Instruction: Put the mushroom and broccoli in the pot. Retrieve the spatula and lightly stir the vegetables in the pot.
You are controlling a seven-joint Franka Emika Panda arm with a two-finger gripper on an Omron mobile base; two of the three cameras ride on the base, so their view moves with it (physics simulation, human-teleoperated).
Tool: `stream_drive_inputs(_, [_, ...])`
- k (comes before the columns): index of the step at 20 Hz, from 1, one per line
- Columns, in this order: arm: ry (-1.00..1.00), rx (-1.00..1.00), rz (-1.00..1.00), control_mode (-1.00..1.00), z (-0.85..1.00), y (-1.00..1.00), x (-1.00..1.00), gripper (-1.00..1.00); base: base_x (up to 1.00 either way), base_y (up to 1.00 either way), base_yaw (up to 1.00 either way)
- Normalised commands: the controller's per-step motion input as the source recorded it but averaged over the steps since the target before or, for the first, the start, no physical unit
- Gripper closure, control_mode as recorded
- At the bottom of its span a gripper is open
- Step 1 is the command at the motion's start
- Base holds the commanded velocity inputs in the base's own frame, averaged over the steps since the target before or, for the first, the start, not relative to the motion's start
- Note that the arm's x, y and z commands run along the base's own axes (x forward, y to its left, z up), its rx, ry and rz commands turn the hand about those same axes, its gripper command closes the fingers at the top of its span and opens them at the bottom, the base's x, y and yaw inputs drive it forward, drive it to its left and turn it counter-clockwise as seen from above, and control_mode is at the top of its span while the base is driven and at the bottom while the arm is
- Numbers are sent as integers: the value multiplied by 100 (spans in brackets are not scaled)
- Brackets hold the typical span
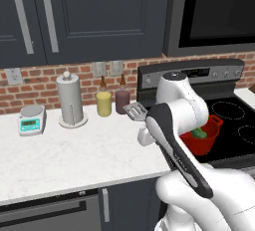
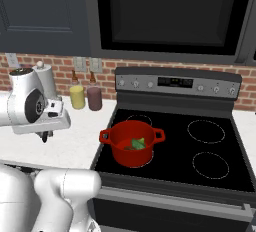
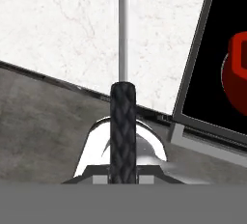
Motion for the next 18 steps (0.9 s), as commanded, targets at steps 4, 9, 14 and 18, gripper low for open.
stream_drive_inputs(4, [0,-10,0,-100,83,-90,-20,100,0,0,0])
stream_drive_inputs(9, [0,-7,0,-100,14,-100,-2,100,0,0,0])
stream_drive_inputs(14, [0,-7,0,-100,-9,-91,7,100,0,0,0])
stream_drive_inputs(18, [0,-10,1,-100,-12,-76,34,100,0,0,0])
